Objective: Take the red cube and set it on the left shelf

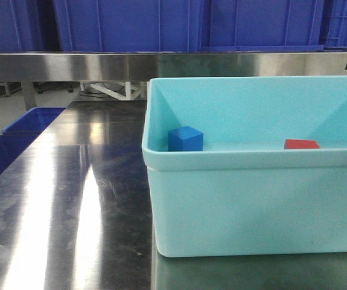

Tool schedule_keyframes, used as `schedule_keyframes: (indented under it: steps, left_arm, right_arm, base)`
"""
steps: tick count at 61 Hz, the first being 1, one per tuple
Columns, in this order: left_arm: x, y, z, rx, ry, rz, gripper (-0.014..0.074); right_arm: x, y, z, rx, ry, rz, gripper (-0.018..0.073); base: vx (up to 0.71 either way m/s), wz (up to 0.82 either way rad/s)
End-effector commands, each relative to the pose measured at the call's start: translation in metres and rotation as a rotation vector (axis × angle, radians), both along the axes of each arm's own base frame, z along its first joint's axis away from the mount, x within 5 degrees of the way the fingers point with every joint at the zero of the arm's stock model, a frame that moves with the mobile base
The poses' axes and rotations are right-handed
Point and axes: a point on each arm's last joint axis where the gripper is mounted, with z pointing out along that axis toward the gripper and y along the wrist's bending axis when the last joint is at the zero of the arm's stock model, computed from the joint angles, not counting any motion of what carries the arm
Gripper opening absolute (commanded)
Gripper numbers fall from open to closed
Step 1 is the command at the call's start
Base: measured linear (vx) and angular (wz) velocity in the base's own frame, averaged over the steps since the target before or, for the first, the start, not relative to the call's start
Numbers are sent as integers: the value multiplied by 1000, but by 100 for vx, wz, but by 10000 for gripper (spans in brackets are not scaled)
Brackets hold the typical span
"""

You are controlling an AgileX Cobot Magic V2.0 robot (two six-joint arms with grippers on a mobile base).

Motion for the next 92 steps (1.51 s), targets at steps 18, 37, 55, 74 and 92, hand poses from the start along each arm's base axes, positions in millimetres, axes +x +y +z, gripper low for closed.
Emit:
schedule_keyframes:
  steps: [18, 37, 55, 74, 92]
  left_arm:
    - [1, 0, 0, -5, -62, -4, 106]
    - [1, 0, 0, -5, -62, -4, 106]
    - [1, 0, 0, -5, -62, -4, 106]
    - [1, 0, 0, -5, -62, -4, 106]
    - [1, 0, 0, -5, -62, -4, 106]
  right_arm:
    - [104, 9, 87, 135, 151, -3, 557]
    - [170, 63, 69, 91, 508, 145, 603]
    - [187, 90, 37, 51, 624, 201, 603]
    - [195, 92, 11, 24, 756, 188, 603]
    - [199, 94, -5, 9, 829, 182, 603]
  base:
    - [-1, -7]
    - [0, 0]
    - [0, 0]
    - [0, 0]
    - [0, 0]
